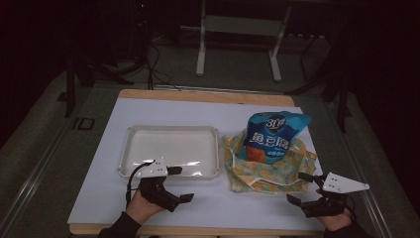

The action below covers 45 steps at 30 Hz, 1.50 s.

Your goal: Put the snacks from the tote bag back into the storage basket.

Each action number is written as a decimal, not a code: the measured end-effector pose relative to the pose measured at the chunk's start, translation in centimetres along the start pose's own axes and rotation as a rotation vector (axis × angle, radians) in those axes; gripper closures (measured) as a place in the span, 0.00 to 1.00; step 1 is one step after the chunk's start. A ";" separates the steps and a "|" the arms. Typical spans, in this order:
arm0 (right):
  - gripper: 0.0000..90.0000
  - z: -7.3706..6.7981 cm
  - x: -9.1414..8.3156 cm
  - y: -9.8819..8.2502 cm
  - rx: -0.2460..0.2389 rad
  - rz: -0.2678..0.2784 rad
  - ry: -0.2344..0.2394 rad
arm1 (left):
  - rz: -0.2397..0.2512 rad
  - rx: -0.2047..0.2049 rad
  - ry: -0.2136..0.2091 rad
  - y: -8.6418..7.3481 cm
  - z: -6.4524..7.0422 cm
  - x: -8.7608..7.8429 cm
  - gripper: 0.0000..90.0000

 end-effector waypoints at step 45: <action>0.21 2.5 -0.4 3.4 -0.028 0.030 -0.058 | 0.012 0.053 -0.087 6.7 0.7 7.1 0.01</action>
Point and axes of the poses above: each handheld gripper's, and its own axes: x roughly forward along the jaws, y roughly out of its top, z roughly to its right, the point moved 4 cm from there along x, roughly forward along the jaws, and after that the axes turned 13 degrees about y, right-handed, at the moved point
